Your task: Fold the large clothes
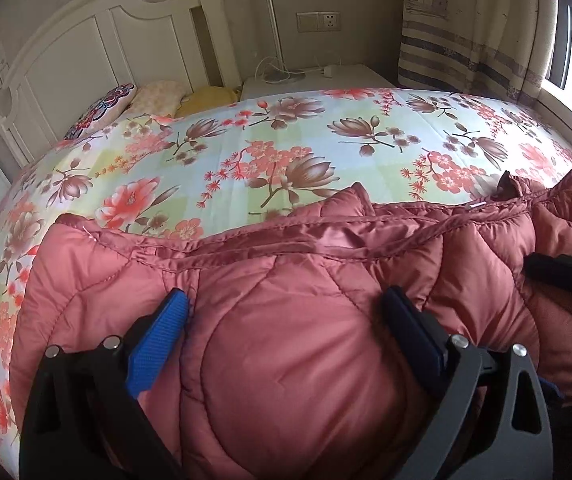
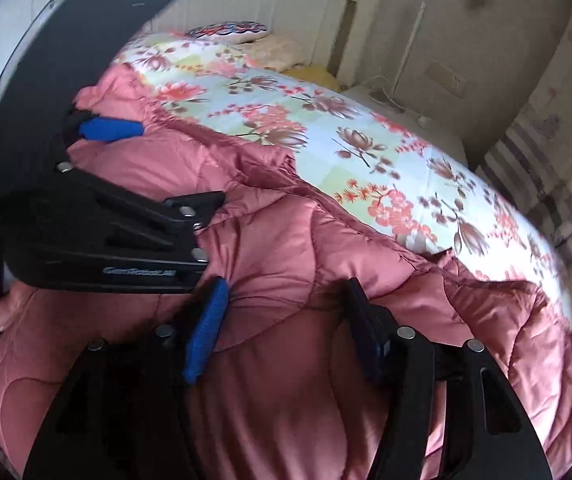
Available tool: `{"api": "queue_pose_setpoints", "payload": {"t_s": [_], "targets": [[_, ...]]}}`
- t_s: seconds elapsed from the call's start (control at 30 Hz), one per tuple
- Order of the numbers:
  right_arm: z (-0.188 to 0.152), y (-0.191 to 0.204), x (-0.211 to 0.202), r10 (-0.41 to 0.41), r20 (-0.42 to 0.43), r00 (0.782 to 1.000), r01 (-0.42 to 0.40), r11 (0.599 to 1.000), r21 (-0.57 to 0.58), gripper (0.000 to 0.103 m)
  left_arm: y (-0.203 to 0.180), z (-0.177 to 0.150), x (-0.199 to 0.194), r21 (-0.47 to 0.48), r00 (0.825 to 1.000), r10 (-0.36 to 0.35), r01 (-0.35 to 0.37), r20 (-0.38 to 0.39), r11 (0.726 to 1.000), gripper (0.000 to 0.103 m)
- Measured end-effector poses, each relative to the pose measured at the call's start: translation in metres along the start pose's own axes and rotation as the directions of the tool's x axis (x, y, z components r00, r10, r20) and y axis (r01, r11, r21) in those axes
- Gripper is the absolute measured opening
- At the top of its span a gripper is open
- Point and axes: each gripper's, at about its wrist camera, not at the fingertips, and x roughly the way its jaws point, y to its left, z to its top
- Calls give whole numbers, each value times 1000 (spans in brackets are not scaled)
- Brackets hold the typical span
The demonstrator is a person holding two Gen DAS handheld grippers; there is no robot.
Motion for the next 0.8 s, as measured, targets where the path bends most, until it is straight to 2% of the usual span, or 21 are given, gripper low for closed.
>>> {"api": "queue_pose_setpoints", "payload": {"t_s": [0.1, 0.17, 0.23, 0.3, 0.37, 0.4, 0.43, 0.47, 0.5, 0.53, 0.63, 0.7, 0.8], "targets": [[-1, 0, -1, -3, 10, 1000, 3, 1000, 6, 62, 3, 3, -7, -4, 1000, -8, 8, -8, 1000, 97], [-2, 1, -1, -4, 15, 1000, 4, 1000, 8, 62, 16, 5, -32, -27, 999, -25, 26, 43, 999, 96], [-2, -1, -2, 4, 16, 1000, -4, 1000, 15, 62, 34, 5, -54, -58, 995, 12, -6, 101, 998, 96], [-2, -1, -1, 9, 15, 1000, -9, 1000, 20, 63, 58, 4, -63, -98, 988, 93, -81, 125, 992, 96], [-3, -3, 0, 14, 15, 1000, -14, 1000, 25, 63, 80, -3, -43, -130, 989, 135, -127, 60, 983, 96], [-3, -3, 0, 16, 16, 1000, -16, 999, 27, 64, 91, -11, -18, -143, 993, 118, -120, -22, 983, 97], [-3, -3, -2, 22, 19, 1000, -23, 999, 32, 64, 99, -17, -1, -172, 995, 73, -83, -65, 982, 97], [-3, -3, -1, 20, 19, 1000, -21, 999, 35, 64, 109, -23, 10, -237, 997, -8, -11, -80, 971, 98], [-3, -2, -1, 10, 18, 1000, -11, 999, 32, 65, 119, -23, 12, -297, 996, -50, 26, -75, 954, 98], [-3, -1, -1, -1, 18, 1000, 1, 1000, 29, 66, 120, -21, 11, -303, 997, -43, 20, -70, 953, 98], [0, -10, -5, 27, -6, 1000, -27, 997, 66, 69, 104, -18, 10, -224, 996, 52, -67, -72, 972, 100], [3, -20, -24, 23, 14, 1000, -24, 996, 90, 68, 99, -17, 7, -201, 995, 83, -94, -63, 975, 100], [-2, -46, -63, -101, 93, 991, 91, 990, 111, 69, 105, -18, 8, -224, 996, 57, -71, -68, 972, 101]]}}
